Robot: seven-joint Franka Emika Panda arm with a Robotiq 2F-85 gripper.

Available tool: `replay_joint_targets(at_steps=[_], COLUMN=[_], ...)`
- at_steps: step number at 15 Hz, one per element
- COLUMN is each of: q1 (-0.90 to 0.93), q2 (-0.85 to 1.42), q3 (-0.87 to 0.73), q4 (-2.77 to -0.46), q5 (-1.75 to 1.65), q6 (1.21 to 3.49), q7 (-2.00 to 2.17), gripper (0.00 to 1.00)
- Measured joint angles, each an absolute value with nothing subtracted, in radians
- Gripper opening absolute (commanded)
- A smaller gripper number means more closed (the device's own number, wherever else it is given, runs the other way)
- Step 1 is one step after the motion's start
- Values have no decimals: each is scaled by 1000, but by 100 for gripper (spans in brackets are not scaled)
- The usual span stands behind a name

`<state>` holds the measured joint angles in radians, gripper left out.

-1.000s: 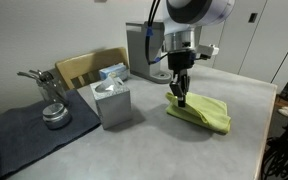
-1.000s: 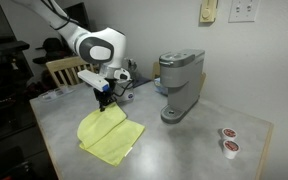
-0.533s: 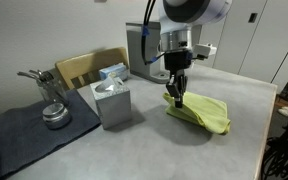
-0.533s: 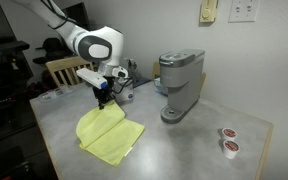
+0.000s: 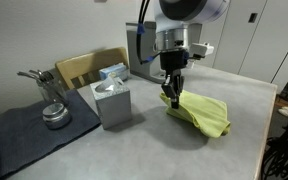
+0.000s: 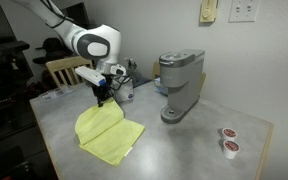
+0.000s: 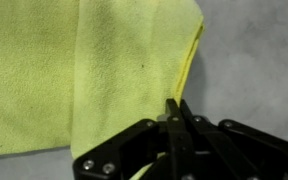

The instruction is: Unfold the towel once

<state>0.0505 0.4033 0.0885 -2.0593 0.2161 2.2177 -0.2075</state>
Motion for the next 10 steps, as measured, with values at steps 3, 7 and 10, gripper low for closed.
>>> replay_joint_targets(at_steps=[3, 7, 10], q1=[58, 71, 80], q2=[404, 407, 411], q3=[91, 95, 97], q4=[-2054, -2044, -2035], q5=[207, 186, 168], q6=[2218, 2218, 2218], q7=[-201, -185, -172], gripper=[1, 1, 1])
